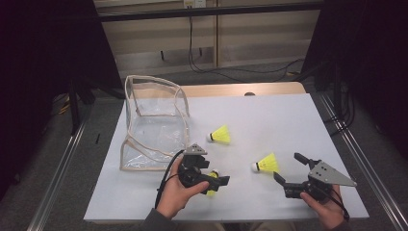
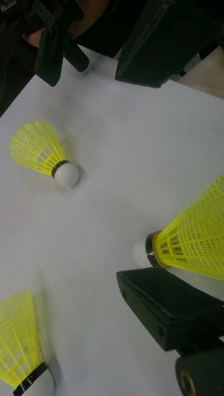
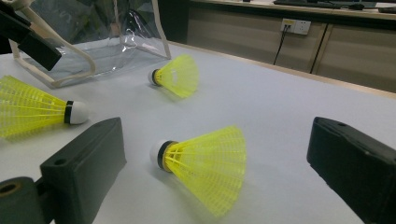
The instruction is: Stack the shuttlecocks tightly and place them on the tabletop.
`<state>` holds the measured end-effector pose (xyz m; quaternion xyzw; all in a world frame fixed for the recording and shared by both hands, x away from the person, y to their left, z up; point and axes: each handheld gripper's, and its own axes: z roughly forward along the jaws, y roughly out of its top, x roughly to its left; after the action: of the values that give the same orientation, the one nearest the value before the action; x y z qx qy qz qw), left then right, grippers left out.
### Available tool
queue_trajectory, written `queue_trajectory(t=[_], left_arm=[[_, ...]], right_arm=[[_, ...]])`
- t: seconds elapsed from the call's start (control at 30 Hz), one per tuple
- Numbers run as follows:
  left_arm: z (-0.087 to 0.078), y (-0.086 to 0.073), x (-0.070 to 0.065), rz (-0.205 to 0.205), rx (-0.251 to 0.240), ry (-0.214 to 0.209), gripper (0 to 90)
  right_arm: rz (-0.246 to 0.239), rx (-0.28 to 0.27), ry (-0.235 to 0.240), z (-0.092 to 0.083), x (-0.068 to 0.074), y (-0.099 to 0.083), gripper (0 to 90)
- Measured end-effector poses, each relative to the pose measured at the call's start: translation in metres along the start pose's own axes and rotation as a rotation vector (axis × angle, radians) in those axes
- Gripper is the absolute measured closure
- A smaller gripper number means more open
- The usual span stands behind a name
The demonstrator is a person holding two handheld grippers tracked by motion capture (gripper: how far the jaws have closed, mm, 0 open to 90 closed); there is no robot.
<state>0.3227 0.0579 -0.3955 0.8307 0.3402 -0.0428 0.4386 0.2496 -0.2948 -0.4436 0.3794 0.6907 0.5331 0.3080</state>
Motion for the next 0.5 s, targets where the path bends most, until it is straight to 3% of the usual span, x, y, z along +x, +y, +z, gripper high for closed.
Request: queue_trajectory(t=[0.5], left_arm=[[-0.0085,-0.0073,0.0056,0.003,-0.004,0.019,5.1]], right_arm=[[-0.004,0.003,-0.003,0.0002,-0.0001,-0.0002,3.6]])
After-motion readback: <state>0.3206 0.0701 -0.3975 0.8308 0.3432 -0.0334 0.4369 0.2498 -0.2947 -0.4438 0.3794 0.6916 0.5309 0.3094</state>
